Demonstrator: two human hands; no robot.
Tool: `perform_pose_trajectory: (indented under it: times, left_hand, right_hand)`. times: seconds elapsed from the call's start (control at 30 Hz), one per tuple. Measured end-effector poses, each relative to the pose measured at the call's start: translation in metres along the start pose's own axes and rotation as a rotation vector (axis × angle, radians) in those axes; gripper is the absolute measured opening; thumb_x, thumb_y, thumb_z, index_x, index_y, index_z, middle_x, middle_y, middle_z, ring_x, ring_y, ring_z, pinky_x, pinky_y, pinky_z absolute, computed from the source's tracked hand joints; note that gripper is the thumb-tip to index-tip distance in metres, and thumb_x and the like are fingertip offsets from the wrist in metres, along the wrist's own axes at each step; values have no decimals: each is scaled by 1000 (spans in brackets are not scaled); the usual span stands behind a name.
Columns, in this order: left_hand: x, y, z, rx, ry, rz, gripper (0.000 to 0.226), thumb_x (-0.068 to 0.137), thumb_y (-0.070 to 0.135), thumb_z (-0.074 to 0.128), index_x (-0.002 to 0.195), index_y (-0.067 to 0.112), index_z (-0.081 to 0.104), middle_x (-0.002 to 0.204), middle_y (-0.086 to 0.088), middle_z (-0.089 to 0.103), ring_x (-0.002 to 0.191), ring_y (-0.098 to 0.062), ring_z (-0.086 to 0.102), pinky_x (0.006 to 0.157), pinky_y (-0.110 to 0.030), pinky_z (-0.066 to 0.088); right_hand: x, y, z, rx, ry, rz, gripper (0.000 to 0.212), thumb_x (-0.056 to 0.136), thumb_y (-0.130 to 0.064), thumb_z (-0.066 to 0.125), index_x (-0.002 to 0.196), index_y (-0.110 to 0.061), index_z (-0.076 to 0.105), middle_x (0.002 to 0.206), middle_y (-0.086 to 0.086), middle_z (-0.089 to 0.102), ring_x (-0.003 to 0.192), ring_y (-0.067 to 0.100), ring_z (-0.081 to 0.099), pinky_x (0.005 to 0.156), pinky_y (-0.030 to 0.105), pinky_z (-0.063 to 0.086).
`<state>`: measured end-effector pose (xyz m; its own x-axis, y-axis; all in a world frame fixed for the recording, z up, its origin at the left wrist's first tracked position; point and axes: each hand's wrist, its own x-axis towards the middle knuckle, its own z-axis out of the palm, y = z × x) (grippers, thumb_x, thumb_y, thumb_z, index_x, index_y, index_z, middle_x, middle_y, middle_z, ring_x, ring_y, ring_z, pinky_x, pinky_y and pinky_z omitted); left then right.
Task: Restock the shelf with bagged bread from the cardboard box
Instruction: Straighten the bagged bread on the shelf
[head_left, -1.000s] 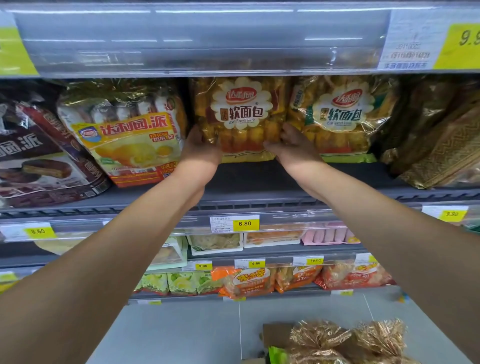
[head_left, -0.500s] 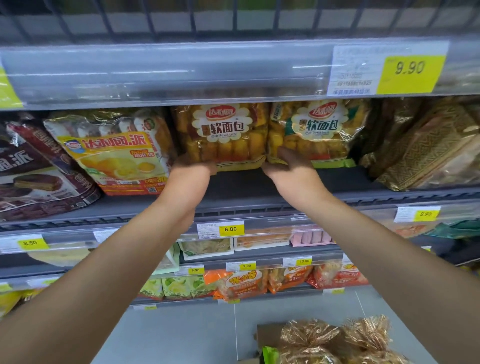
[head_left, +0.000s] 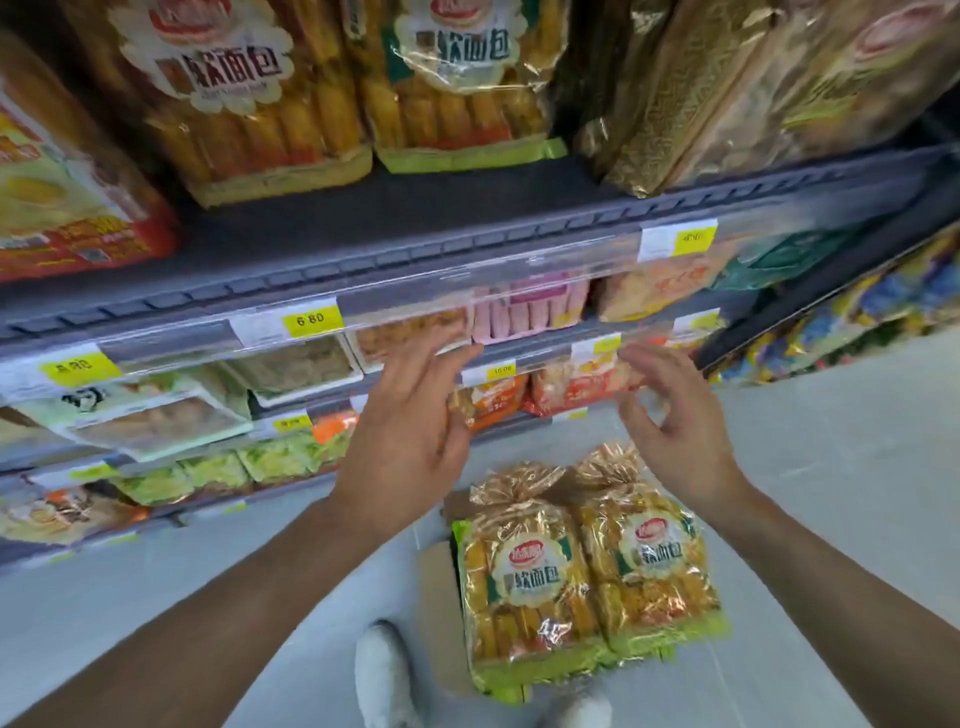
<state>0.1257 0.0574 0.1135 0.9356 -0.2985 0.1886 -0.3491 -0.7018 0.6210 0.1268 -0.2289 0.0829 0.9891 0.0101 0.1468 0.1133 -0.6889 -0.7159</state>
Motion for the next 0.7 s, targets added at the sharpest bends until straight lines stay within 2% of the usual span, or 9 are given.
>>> perform_pose_trajectory:
  times: [0.07,0.13,0.27,0.37,0.4,0.47,0.57,0.63,0.7]
  left_hand:
    - [-16,-9,33,-7,-62,-43,58,88,6,58,144,17,48,154,-1,39,144,-19,36,119,-35,31]
    - [-35,-19,67,-16,-115,-149,62,90,11,61,148,21,42,154,-1,39,144,-20,36,118,-41,34]
    - [-68,-35,125,-95,-398,-654,88,92,40,66,160,21,13,166,-3,20,153,-23,17,121,-40,24]
    - [-88,-42,158,-181,-570,-1050,112,83,53,74,160,10,5,166,-10,19,152,-31,22,117,-39,31]
    - [-94,-39,165,-235,-600,-1148,113,80,53,77,158,7,10,164,-12,25,148,-32,31,109,-39,38]
    - [-111,-40,179,-337,-636,-1268,106,70,55,85,149,7,34,149,-13,48,130,-31,53,95,-36,47]
    - [-133,-45,199,-477,-632,-1266,80,52,53,94,121,20,68,114,-3,75,101,-21,72,97,-40,55]
    - [-143,-52,211,-483,-600,-1264,69,51,47,94,112,23,72,102,1,78,96,-20,74,95,-43,57]
    - [-141,-47,211,-490,-558,-1296,71,49,47,92,112,21,72,102,-1,78,94,-21,74,87,-42,60]
  right_hand:
    - [-28,37,-6,-68,-54,97,40,93,-15,65,132,-19,59,134,-7,52,125,15,52,102,48,47]
    - [-53,68,-10,-137,-105,229,47,90,-14,70,135,-20,57,134,-5,52,122,18,54,102,48,47]
    - [-100,124,-12,-234,-202,568,72,84,-21,77,147,-13,43,144,12,49,131,32,50,108,47,43]
    - [-132,156,-8,-246,-325,875,99,82,-34,79,157,-10,19,157,19,35,143,39,34,116,49,32]
    - [-143,165,-7,-236,-352,939,104,81,-37,79,158,-10,14,158,20,32,144,40,32,117,49,31]
    - [-159,178,-4,-205,-392,1026,109,80,-41,79,159,-10,10,160,19,29,146,40,30,117,50,30]
    - [-174,192,0,-177,-427,1093,107,81,-45,77,159,-12,11,160,18,32,145,39,33,116,49,33]
    - [-175,195,2,-132,-418,1113,102,83,-42,77,159,-12,15,158,17,37,142,38,39,113,47,37]
    - [-175,196,4,-94,-393,1114,97,84,-39,77,158,-12,19,153,15,44,136,36,48,108,45,43]
